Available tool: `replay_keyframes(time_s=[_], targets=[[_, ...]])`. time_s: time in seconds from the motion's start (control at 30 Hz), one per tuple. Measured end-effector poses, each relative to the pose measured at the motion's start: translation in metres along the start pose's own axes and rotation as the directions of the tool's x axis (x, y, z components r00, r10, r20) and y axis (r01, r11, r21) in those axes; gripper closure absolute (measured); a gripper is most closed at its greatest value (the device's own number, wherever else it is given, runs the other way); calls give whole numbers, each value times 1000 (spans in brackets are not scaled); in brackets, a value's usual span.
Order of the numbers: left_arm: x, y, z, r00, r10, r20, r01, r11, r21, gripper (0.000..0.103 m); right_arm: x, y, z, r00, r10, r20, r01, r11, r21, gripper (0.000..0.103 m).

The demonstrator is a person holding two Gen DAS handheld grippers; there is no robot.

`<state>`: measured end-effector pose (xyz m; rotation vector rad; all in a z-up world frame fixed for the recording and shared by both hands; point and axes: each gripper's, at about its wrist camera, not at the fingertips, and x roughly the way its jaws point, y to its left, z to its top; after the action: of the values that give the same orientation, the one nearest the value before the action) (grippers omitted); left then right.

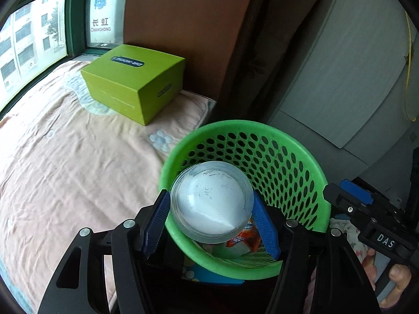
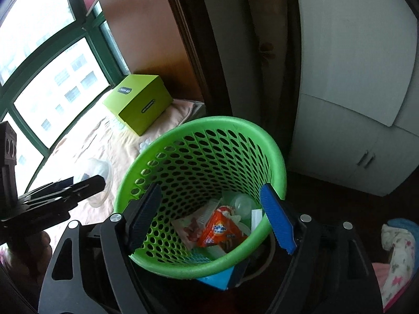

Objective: Collect trash

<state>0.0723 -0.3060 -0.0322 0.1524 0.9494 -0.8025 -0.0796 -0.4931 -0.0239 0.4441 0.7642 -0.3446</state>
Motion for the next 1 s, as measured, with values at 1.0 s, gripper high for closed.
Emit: replay_keyframes(time_s=[1.0], targets=[[-57,42,-15,986,125,109,-117,990,-80,12,-11,44,-13,994,109,-10,-110,992,-58,23]])
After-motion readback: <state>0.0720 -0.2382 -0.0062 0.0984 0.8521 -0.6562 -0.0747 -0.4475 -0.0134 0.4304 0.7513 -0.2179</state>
